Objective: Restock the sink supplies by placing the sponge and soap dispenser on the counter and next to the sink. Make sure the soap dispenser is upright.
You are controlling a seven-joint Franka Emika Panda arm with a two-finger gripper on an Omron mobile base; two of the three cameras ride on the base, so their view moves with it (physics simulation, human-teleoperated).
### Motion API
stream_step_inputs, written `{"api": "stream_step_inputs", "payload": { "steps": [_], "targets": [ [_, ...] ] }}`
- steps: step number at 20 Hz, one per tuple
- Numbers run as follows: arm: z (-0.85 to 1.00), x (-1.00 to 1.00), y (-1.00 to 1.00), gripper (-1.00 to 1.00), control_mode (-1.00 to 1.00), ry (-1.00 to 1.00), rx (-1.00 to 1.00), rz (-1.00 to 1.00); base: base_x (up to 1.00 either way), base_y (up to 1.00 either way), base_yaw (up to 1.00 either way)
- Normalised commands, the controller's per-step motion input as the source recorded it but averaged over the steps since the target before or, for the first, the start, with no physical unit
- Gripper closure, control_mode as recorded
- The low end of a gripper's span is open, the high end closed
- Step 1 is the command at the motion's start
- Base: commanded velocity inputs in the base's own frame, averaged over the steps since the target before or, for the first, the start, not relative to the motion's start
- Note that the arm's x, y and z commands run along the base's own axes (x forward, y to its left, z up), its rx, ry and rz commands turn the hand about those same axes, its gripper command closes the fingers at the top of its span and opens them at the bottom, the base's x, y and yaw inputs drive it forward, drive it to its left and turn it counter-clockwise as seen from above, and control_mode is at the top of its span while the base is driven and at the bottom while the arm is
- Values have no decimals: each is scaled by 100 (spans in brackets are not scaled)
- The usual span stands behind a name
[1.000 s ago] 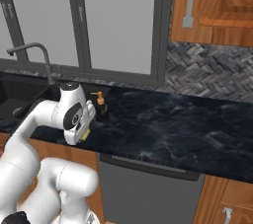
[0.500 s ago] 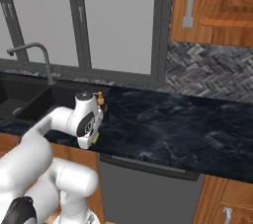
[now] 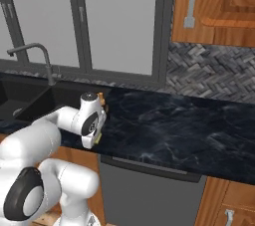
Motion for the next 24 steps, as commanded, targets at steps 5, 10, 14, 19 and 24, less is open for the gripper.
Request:
{"api": "stream_step_inputs", "payload": {
  "steps": [5,10,14,19,24],
  "targets": [
    [0,4,38,100,-100,10,0,0,0,0,0],
    [-5,12,17,100,-100,3,0,0,0,0,0],
    [-19,26,-32,100,-100,0,0,0,0,0,0],
    [-16,14,-6,100,-100,0,1,0,0,0,0],
    [-2,20,21,100,-100,2,0,0,0,0,0]
  ]
}}
